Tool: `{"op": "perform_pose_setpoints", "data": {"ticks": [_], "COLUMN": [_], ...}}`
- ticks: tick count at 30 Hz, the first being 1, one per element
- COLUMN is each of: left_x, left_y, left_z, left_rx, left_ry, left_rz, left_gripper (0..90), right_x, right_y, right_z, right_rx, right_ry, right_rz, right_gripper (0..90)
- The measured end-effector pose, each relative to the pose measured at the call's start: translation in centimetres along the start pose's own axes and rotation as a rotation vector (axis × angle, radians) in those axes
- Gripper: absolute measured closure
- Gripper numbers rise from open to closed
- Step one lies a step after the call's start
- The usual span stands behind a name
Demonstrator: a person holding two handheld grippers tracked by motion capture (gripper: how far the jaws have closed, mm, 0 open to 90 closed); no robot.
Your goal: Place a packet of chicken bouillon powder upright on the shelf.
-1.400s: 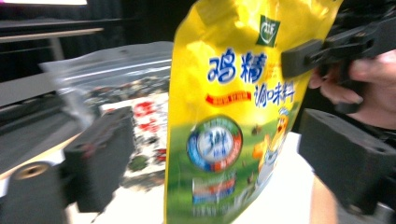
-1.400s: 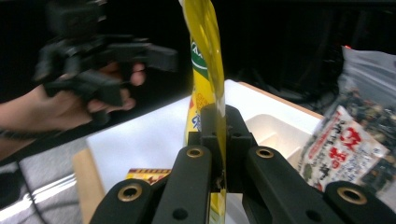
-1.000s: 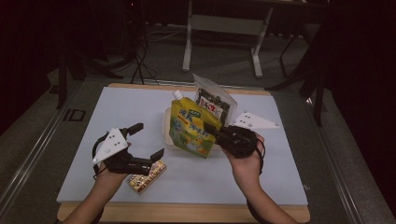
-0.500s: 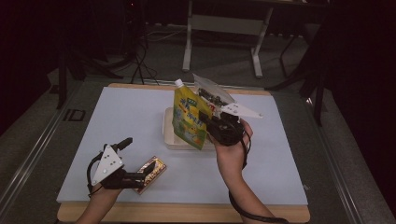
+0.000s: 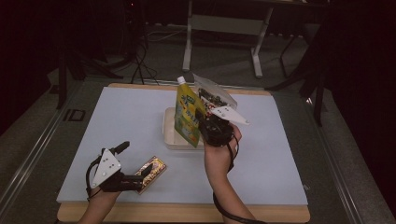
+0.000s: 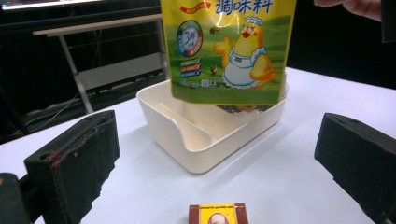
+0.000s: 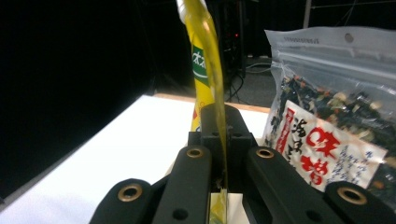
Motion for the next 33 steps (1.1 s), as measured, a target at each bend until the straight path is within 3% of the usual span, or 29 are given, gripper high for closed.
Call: {"op": "perform_pose_setpoints", "data": {"ticks": [9,13,29,33], "left_x": [0.1,0.0,0.2,0.2], "left_y": [0.1,0.2,0.2,0.2], "left_z": [-0.2,-0.3,-0.4,-0.5], "left_rx": [0.004,0.004,-0.004,-0.003], "left_ry": [-0.007,-0.014,-0.002,-0.005], "left_rz": [-0.006,-0.010,-0.020,-0.024], "left_gripper": [0.1,0.1,0.1,0.1], "right_x": [0.3,0.6,-1.2,-1.0], "right_y": [1.3,1.9,4.5,4.7], "right_z": [-0.9,-1.1,-1.1,-1.2], "right_rx": [0.018,0.004,-0.009,0.005], "right_ry": [0.000,0.040,0.046,0.045], "right_rz": [-0.091,-0.076,-0.115,-0.128], "right_gripper": [90.0,90.0,90.0,90.0]}}
Point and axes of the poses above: each handheld gripper's, and its own axes: y roughly forward along the jaws, z roughly out of its top, x roughly to its right, the point moved 1 cm from there along y, roughly forward along the jaws, and after that the axes turned 15 degrees about y, right-handed, at the moved point
